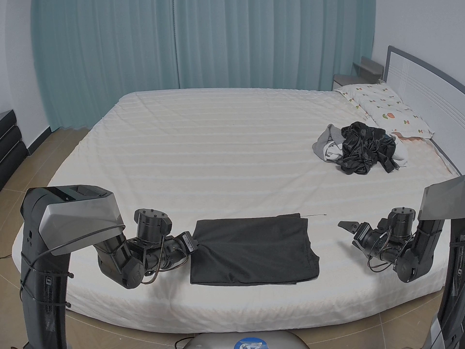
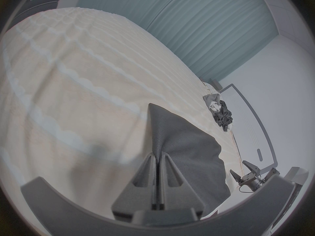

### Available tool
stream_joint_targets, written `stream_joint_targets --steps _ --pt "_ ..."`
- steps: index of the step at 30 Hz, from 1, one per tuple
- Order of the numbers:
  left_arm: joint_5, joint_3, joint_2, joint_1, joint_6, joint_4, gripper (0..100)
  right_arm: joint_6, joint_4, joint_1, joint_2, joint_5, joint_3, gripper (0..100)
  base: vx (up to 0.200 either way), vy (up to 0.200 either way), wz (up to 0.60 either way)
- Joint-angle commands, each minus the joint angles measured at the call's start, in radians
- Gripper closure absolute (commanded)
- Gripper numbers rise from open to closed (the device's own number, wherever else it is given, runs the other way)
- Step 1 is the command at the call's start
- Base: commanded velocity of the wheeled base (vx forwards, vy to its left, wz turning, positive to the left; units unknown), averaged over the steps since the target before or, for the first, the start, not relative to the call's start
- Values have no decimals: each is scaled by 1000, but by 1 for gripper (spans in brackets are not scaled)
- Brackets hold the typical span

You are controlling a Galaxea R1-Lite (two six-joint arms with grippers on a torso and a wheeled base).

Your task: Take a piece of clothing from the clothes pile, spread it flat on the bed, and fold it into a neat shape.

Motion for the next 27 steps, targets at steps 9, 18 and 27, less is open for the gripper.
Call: stream_joint_targets --steps 9,18,27 --pt "0 21 -10 -1 0 0 100 0 0 4 1 0 -1 0 0 200 0" --pt "0 38 -18 -2 0 0 100 0 0 7 1 0 -1 0 0 200 0" --pt "0 55 -27 -10 0 0 100 0 0 5 3 0 1 0 0 200 0"
